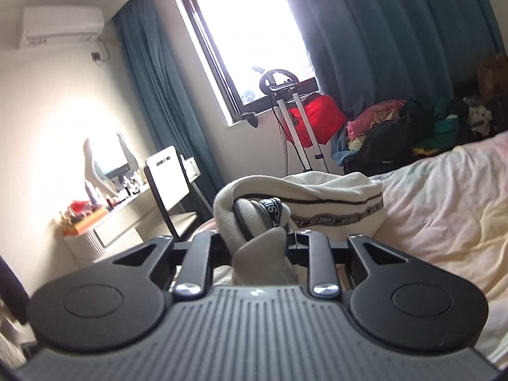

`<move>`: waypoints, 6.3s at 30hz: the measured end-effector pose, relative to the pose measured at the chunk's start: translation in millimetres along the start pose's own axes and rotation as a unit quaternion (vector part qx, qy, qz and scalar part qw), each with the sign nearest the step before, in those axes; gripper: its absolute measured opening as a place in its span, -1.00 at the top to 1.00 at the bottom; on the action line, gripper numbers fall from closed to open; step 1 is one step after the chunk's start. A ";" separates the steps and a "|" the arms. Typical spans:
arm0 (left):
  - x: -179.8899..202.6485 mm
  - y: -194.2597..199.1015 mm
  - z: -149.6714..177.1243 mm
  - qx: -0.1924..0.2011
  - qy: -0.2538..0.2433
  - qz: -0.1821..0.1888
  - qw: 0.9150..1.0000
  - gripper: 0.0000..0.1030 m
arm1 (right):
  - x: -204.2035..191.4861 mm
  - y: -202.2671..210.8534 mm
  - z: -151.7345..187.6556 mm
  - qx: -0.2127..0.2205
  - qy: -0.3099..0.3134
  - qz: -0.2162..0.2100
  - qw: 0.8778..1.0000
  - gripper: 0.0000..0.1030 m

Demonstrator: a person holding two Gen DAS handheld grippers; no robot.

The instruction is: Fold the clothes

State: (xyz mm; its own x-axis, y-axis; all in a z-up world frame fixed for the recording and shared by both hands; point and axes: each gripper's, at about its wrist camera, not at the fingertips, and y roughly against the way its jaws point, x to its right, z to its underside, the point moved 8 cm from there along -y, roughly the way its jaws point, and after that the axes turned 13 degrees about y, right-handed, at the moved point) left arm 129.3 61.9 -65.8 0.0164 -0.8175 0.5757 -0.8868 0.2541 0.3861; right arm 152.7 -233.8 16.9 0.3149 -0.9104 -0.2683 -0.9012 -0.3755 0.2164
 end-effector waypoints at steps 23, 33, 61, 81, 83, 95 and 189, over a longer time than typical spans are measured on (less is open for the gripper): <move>18.4 -90.2 91.5 -0.143 -0.144 -0.023 0.979 0.04 | 156.2 30.0 133.0 -0.072 -0.216 0.152 0.962 0.43; 40.2 -50.3 49.0 -0.050 -0.126 0.021 0.991 0.66 | 156.8 27.5 141.1 -0.091 -0.214 0.155 0.960 0.41; -56.4 -50.1 2.3 -0.048 0.001 -0.115 0.992 -0.07 | 85.4 14.8 217.8 -0.238 -0.262 0.036 0.935 -0.35; -40.0 -57.5 -175.2 0.058 0.003 -0.139 0.989 0.97 | -14.0 -1.5 178.0 -0.150 -0.255 -0.040 0.955 0.39; -44.1 -57.5 -228.9 0.118 -0.032 -0.179 0.976 1.00 | -40.7 -24.8 174.0 -0.148 -0.259 -0.057 0.953 0.41; -164.2 -128.0 -231.9 -0.013 -0.009 -0.109 0.994 0.65 | -96.0 -132.5 187.1 -0.152 -0.270 -0.078 0.948 0.45; 67.8 -44.4 -148.0 0.022 -0.162 -0.095 0.982 -0.99 | -94.1 -15.6 8.5 -0.066 0.116 0.002 0.991 -0.81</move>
State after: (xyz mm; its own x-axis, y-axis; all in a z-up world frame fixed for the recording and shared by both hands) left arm 238.2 71.6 62.8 0.0407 -0.9715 0.2336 -0.9009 0.0654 0.4290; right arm 134.6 -140.8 30.7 0.3853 -0.9216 -0.0474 -0.8606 -0.3774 0.3421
